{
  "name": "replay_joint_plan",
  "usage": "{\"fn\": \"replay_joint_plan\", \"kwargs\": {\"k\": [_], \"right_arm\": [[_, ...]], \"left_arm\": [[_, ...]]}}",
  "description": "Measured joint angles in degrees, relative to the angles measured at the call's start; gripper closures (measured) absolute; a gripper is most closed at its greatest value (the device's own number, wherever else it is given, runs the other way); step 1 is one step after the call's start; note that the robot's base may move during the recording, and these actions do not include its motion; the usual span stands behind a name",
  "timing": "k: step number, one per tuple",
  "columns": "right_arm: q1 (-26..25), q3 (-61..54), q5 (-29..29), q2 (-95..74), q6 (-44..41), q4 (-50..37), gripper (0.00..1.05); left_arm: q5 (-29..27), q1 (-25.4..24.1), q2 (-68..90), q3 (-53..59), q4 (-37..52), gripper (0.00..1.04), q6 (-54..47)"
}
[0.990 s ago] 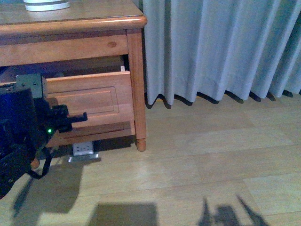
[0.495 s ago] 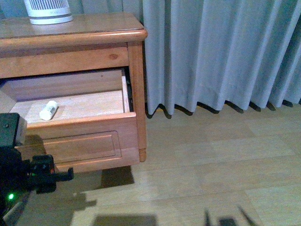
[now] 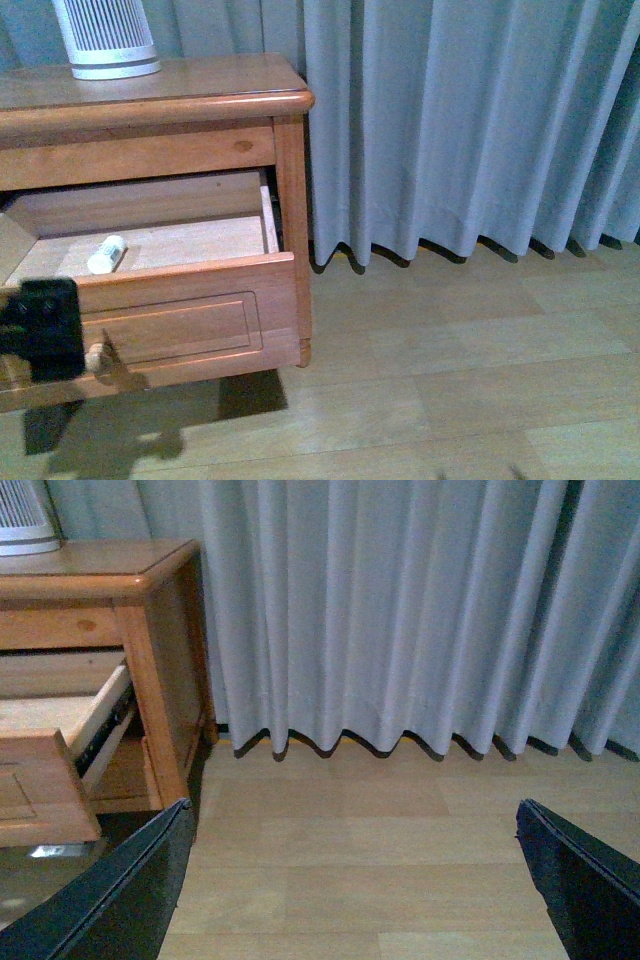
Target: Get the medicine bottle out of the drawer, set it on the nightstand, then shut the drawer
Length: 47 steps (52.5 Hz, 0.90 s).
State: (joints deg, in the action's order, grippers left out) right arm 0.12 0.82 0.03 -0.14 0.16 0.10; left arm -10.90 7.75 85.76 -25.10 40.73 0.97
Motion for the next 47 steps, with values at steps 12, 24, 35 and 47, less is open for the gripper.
{"fn": "replay_joint_plan", "kwargs": {"k": [12, 24, 35, 47], "right_arm": [[0.0, 0.0, 0.0, 0.0, 0.0, 0.0, 0.07], [0.0, 0.0, 0.0, 0.0, 0.0, 0.0, 0.07], [0.0, 0.0, 0.0, 0.0, 0.0, 0.0, 0.07], [0.0, 0.0, 0.0, 0.0, 0.0, 0.0, 0.07]], "left_arm": [[2.1, -3.0, -28.0, -1.2, -17.2, 0.07, -3.4], [-4.6, -2.4, -52.2, 1.7, -33.2, 0.07, -3.2], [-13.2, 4.9, -68.8, 8.4, -44.2, 0.08, -1.0], [6.4, -0.8, -80.9, 19.9, -41.2, 0.47, -1.0]]}}
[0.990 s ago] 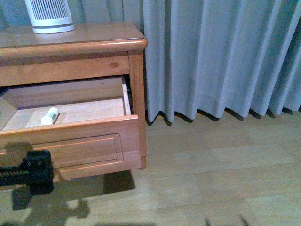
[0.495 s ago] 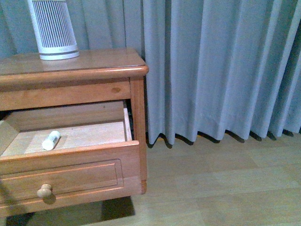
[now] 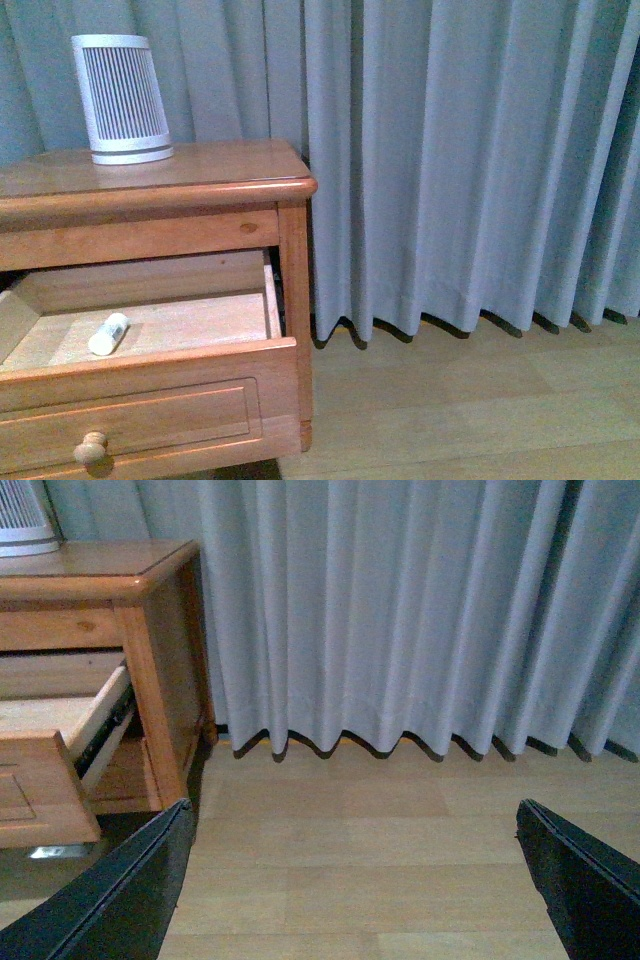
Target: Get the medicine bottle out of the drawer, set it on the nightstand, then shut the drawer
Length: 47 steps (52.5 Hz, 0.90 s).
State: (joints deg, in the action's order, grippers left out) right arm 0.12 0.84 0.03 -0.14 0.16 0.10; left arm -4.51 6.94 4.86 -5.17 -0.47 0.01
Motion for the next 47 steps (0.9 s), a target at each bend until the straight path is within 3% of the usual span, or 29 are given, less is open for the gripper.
{"fn": "replay_joint_plan", "kwargs": {"k": [4, 5, 10, 14, 40, 47], "right_arm": [[0.0, 0.0, 0.0, 0.0, 0.0, 0.0, 0.07], [0.0, 0.0, 0.0, 0.0, 0.0, 0.0, 0.07], [0.0, 0.0, 0.0, 0.0, 0.0, 0.0, 0.07], [0.0, 0.0, 0.0, 0.0, 0.0, 0.0, 0.07], [0.0, 0.0, 0.0, 0.0, 0.0, 0.0, 0.07], [0.0, 0.0, 0.0, 0.0, 0.0, 0.0, 0.07]], "left_arm": [[3.2, -5.5, -1.2, 1.7, 0.0, 0.61, 0.0], [3.3, -5.6, -1.2, 1.8, 0.0, 0.62, 0.0], [4.2, -6.5, -2.1, 1.9, 0.0, 0.90, 0.0], [4.4, -6.6, -3.8, 3.5, 0.3, 1.02, 0.1], [4.3, -6.6, -4.5, 4.6, 0.2, 1.01, 0.1], [4.4, -6.6, -4.5, 4.6, 0.2, 0.79, 0.0]]}}
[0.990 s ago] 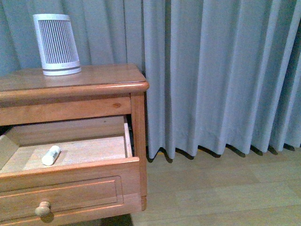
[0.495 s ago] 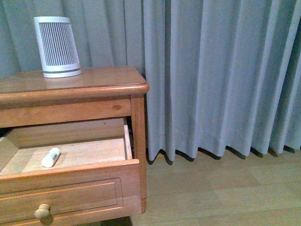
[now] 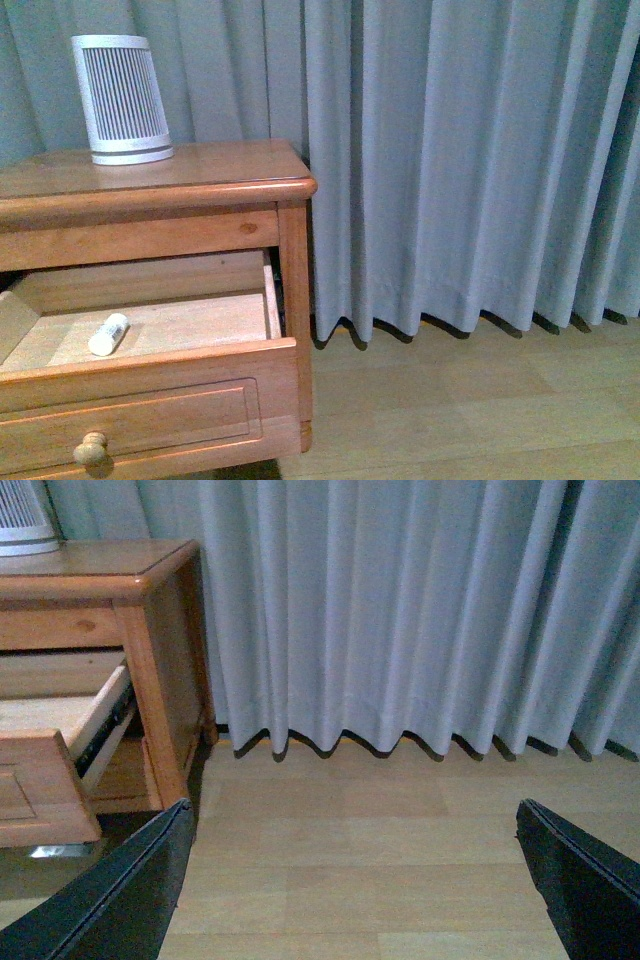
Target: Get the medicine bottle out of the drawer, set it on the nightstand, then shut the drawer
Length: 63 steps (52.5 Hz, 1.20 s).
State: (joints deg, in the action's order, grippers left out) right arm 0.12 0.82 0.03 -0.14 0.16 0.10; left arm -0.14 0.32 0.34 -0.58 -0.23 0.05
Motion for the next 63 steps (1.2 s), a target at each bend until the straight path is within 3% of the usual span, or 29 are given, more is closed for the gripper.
{"fn": "replay_joint_plan", "kwargs": {"k": [23, 44, 46, 48, 51, 53, 57, 63], "right_arm": [[0.0, 0.0, -0.2, 0.0, 0.0, 0.0, 0.07], [-0.1, 0.0, 0.4, -0.1, 0.0, 0.0, 0.07], [0.1, 0.0, -0.4, -0.2, 0.1, 0.0, 0.07], [2.4, 0.1, -7.5, -1.8, 1.4, -0.3, 0.07], [4.2, 0.6, -16.3, -9.2, 3.1, -5.3, 0.07], [4.6, 2.1, -18.1, -15.5, 3.8, -9.9, 0.07], [5.7, 10.1, -16.6, -34.2, 6.5, -19.2, 0.07], [7.5, 21.3, -13.6, -51.7, 10.1, -18.6, 0.07]], "left_arm": [[0.2, 0.0, 0.0, 0.0, 0.0, 0.05, -0.1], [-0.3, 0.0, -0.3, 0.0, -0.1, 0.07, 0.0], [-0.3, 0.0, -0.2, 0.0, 0.0, 0.07, 0.0], [-0.2, 0.0, -0.3, 0.0, 0.0, 0.07, 0.0], [-0.2, 0.0, -0.3, 0.0, 0.0, 0.07, 0.0], [-0.2, 0.0, -0.3, 0.0, 0.0, 0.07, 0.0], [-0.1, 0.0, -0.3, 0.0, 0.0, 0.07, 0.0], [0.0, 0.0, -0.3, 0.0, 0.0, 0.07, 0.0]]}}
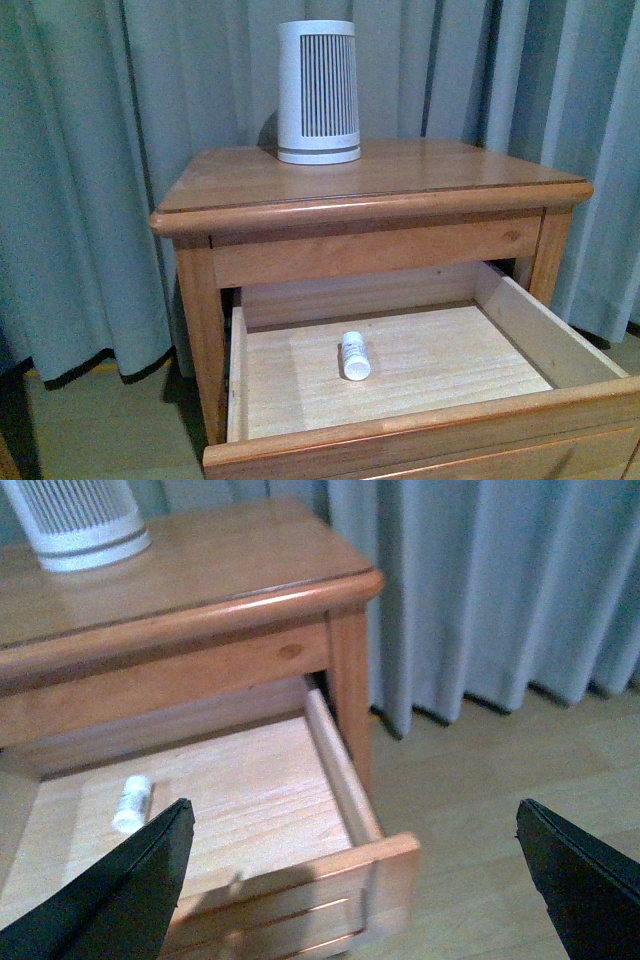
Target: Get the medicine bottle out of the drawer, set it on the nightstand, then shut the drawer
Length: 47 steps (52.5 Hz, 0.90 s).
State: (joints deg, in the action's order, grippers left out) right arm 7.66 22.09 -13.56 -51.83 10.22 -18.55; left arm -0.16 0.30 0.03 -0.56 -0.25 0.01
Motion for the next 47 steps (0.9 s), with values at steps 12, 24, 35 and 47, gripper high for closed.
{"fn": "replay_joint_plan", "kwargs": {"k": [12, 24, 35, 47], "right_arm": [[4.0, 20.5, 3.8, -28.9, 6.8, 7.5, 0.07], [9.0, 34.1, 4.9, -48.7, 10.1, 7.5, 0.07], [11.9, 43.6, 3.9, -60.5, 10.8, 7.5, 0.07], [13.1, 55.0, 3.2, -72.1, 10.7, 9.9, 0.07]], "left_arm": [[0.0, 0.0, 0.0, 0.0, 0.0, 0.07, 0.0], [0.0, 0.0, 0.0, 0.0, 0.0, 0.07, 0.0], [0.0, 0.0, 0.0, 0.0, 0.0, 0.07, 0.0], [0.0, 0.0, 0.0, 0.0, 0.0, 0.07, 0.0]]}}
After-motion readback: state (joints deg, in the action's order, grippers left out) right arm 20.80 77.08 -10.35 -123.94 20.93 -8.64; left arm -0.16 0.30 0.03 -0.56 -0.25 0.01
